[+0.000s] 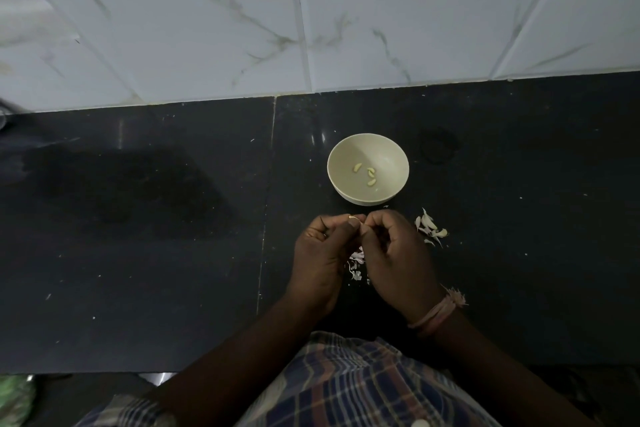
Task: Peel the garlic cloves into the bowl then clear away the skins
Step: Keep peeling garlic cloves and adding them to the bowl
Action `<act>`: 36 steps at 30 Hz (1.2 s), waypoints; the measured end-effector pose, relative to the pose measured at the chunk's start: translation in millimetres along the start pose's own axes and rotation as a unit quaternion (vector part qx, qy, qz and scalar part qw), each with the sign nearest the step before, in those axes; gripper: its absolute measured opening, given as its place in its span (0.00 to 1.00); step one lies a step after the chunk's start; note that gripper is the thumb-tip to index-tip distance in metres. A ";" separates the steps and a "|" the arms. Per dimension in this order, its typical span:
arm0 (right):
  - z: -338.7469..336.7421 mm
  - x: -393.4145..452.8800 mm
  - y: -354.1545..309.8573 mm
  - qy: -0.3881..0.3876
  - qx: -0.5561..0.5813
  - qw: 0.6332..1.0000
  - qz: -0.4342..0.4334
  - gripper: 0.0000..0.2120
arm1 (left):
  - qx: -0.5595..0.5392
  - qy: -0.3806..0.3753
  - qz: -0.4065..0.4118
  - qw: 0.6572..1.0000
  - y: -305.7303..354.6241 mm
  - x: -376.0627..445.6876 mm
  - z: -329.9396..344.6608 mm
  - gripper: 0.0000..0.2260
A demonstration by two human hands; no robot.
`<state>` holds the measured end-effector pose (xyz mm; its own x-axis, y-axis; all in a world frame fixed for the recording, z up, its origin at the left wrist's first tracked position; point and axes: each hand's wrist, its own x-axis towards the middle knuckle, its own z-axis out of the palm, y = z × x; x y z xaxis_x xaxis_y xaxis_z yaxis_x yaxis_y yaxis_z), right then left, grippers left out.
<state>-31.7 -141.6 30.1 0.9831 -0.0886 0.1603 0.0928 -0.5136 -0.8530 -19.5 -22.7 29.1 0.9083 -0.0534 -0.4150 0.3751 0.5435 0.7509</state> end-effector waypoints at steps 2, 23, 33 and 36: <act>-0.2 2.5 0.9 -0.002 -0.003 1.000 -0.003 0.03 | -0.011 -0.002 0.002 1.000 -0.7 1.7 -0.2 0.02; -6.6 10.1 14.0 0.019 0.160 0.966 0.204 0.10 | -0.056 -0.008 -0.047 0.997 -4.5 6.6 -12.2 0.13; -11.1 13.2 -1.0 -0.017 -0.035 0.996 0.083 0.06 | -0.031 -0.008 -0.035 0.999 -3.7 8.1 -13.6 0.13; -12.0 15.8 -3.7 -0.011 0.017 0.997 0.076 0.04 | -0.011 -0.004 -0.014 1.000 -3.7 9.1 -14.6 0.12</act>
<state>-18.4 -151.4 41.7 0.9894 -0.1443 0.0167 -0.0532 -0.4671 -0.8826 -15.4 -13.0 15.1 0.8992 -0.0755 -0.4309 0.3958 0.5603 0.7276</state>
